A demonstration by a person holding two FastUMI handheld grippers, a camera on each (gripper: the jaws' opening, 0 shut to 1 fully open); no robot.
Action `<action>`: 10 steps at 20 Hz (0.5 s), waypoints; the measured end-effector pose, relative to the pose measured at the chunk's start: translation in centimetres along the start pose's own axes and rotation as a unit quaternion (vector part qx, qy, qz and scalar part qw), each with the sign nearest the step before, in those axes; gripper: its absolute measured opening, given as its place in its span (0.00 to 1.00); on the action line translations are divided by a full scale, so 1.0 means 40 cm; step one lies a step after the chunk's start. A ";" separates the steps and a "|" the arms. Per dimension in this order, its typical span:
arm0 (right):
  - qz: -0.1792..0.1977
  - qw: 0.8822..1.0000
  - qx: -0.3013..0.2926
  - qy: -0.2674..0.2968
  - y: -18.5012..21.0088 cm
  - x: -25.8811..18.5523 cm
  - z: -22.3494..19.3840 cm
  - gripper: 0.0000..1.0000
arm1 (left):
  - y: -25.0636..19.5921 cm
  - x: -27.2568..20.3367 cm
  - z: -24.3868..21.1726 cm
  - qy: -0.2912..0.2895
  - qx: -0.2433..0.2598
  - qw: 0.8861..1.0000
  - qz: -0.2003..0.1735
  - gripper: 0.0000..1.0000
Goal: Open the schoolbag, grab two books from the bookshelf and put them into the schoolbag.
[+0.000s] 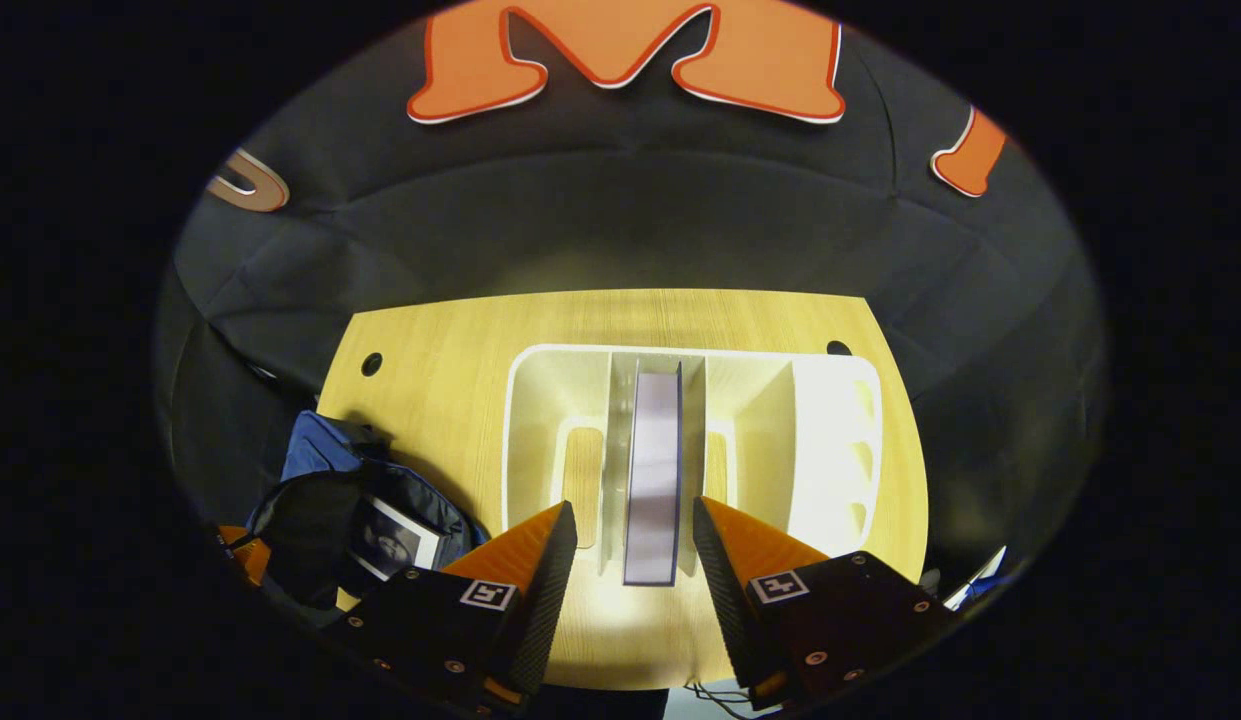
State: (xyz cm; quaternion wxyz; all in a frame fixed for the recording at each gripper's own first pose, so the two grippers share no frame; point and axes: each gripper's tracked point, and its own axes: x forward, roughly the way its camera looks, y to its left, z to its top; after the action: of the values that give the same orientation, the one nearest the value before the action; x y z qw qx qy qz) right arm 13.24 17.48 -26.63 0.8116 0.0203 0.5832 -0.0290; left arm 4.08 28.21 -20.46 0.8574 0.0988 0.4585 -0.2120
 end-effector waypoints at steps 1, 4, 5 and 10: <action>-0.001 1.000 -0.001 0.009 0.000 0.013 -0.002 0.70 | 0.002 0.007 0.002 0.000 -0.001 1.000 0.000 0.01; 0.000 0.999 0.003 0.032 0.000 0.053 -0.004 0.70 | 0.008 0.016 0.000 0.003 -0.005 1.000 0.001 0.01; -0.001 0.999 0.004 0.039 0.000 0.066 -0.005 0.70 | 0.010 0.015 -0.003 0.004 -0.007 1.000 0.001 0.01; -0.022 0.997 0.005 0.073 -0.015 0.136 -0.012 0.61 | 0.015 0.023 -0.011 0.007 -0.013 1.000 0.001 0.01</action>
State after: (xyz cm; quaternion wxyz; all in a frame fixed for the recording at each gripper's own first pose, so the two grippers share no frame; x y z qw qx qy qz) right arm 14.48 16.77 -31.94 0.7661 0.0134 0.6408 -0.0477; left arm 4.47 28.66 -21.47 0.8558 0.0897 0.4667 -0.2042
